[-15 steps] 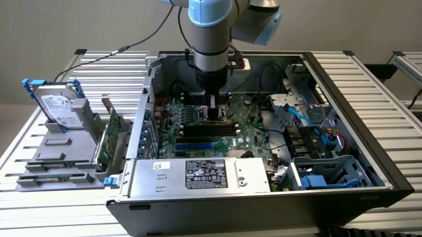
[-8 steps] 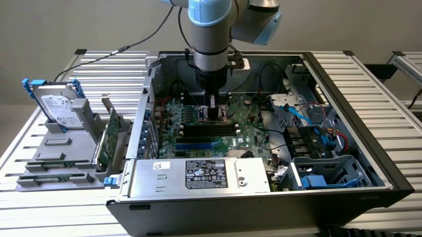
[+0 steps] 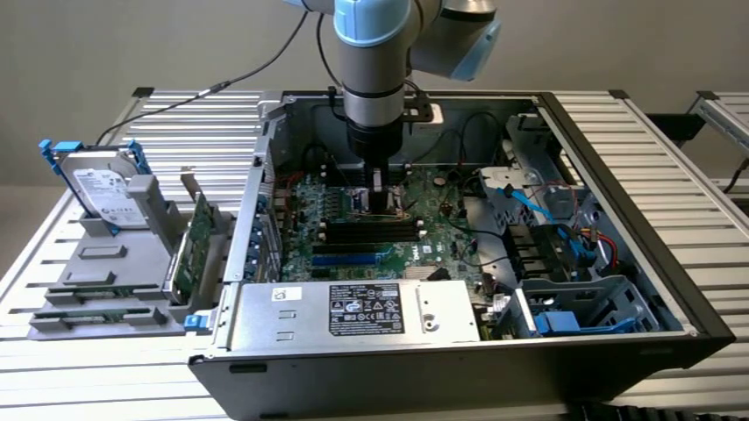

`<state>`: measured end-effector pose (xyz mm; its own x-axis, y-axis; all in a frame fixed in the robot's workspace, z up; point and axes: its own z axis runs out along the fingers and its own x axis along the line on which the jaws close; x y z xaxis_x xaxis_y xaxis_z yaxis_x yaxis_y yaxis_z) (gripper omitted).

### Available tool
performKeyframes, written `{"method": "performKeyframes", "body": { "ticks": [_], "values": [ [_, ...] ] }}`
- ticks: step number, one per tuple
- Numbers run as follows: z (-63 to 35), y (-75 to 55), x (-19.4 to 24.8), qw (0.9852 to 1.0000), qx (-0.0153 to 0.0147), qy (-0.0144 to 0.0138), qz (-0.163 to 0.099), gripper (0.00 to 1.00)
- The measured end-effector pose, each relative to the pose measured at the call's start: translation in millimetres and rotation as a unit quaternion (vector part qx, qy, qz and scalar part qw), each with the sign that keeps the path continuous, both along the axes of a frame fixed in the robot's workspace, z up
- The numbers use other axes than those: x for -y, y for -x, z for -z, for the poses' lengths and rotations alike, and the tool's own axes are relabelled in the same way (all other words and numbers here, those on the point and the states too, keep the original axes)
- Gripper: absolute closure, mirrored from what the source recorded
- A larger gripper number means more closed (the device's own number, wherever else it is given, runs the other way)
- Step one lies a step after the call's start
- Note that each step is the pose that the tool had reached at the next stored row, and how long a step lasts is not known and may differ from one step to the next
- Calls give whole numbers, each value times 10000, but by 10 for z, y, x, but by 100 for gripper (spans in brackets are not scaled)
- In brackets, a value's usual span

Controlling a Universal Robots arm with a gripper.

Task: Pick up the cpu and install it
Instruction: 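Place the cpu into insertion slot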

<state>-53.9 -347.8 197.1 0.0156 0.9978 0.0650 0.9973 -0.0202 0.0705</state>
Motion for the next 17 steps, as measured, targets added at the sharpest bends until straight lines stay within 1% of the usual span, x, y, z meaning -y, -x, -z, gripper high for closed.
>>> {"method": "performKeyframes", "body": {
  "ticks": [7,17],
  "values": [
    [9,0,-5,10000,0,41,0,45],
    [12,0,-27,10000,0,63,-1,45]
  ]
}}
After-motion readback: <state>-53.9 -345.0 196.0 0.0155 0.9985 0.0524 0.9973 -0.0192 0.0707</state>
